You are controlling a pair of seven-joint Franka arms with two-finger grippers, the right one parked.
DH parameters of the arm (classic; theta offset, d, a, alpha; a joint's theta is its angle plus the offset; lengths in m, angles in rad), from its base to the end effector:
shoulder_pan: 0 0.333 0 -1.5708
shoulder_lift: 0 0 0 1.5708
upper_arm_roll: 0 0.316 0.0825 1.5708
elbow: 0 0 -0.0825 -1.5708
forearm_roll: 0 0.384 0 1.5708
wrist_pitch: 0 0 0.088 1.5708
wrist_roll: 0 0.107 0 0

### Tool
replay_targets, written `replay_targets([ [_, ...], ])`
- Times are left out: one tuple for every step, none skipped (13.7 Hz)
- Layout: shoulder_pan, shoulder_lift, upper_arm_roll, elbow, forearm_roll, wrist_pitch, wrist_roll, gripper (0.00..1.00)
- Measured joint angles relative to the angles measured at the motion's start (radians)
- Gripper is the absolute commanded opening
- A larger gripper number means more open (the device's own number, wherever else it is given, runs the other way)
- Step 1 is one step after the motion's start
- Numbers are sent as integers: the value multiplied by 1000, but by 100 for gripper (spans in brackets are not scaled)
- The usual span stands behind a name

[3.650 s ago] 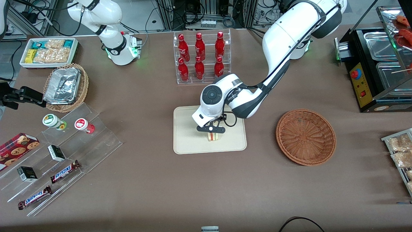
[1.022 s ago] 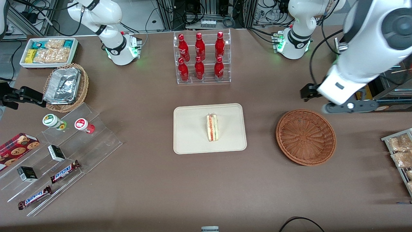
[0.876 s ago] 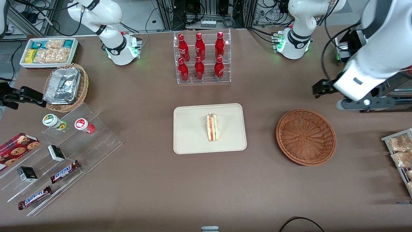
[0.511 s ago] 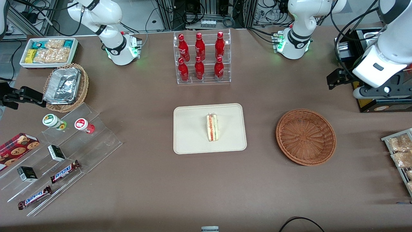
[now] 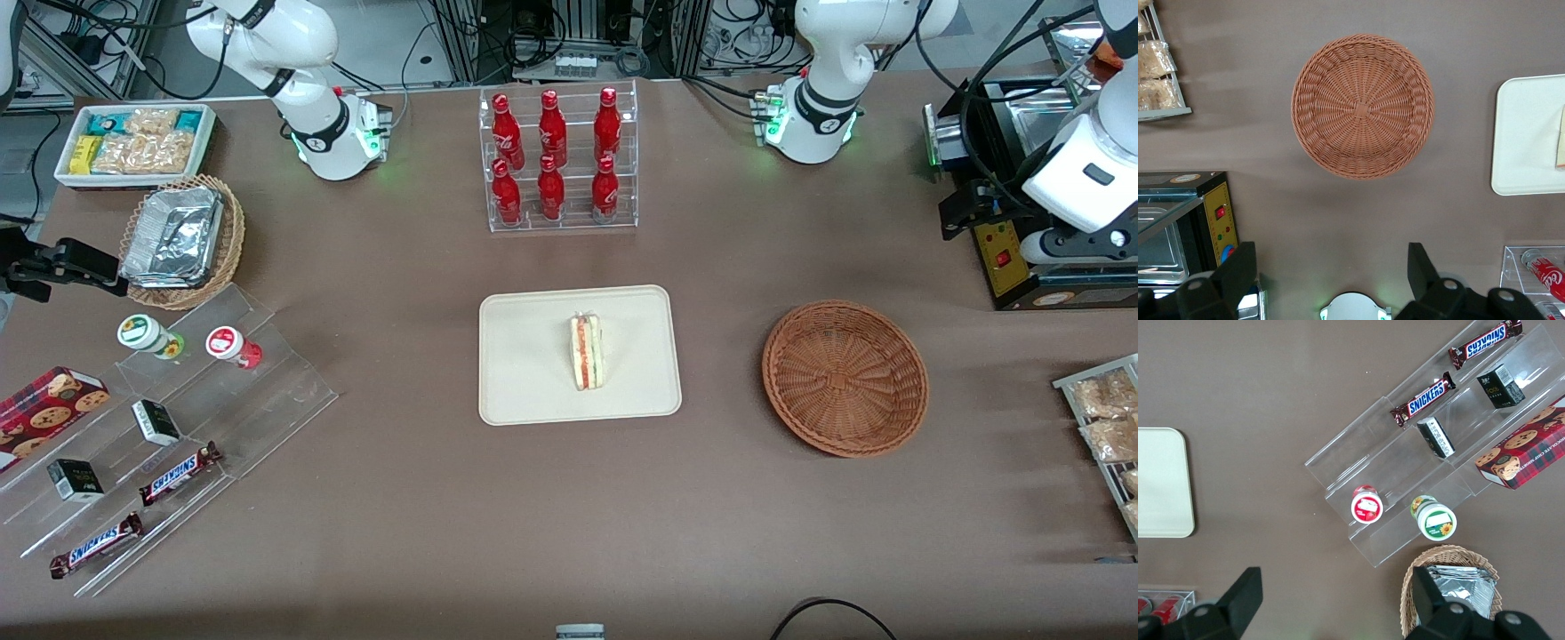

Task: Place sandwich from basket to tray

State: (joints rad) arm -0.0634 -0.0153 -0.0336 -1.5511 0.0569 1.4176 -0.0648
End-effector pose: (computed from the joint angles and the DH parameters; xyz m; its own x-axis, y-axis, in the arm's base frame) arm 0.5314 -0.0451 0.6297 0.9932 -0.0229 -0.1137 -0.0305 -0.9974 -0.0649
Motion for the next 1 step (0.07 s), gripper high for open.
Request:
replay_targets([
  [0,0,0,0,0,0,0,100],
])
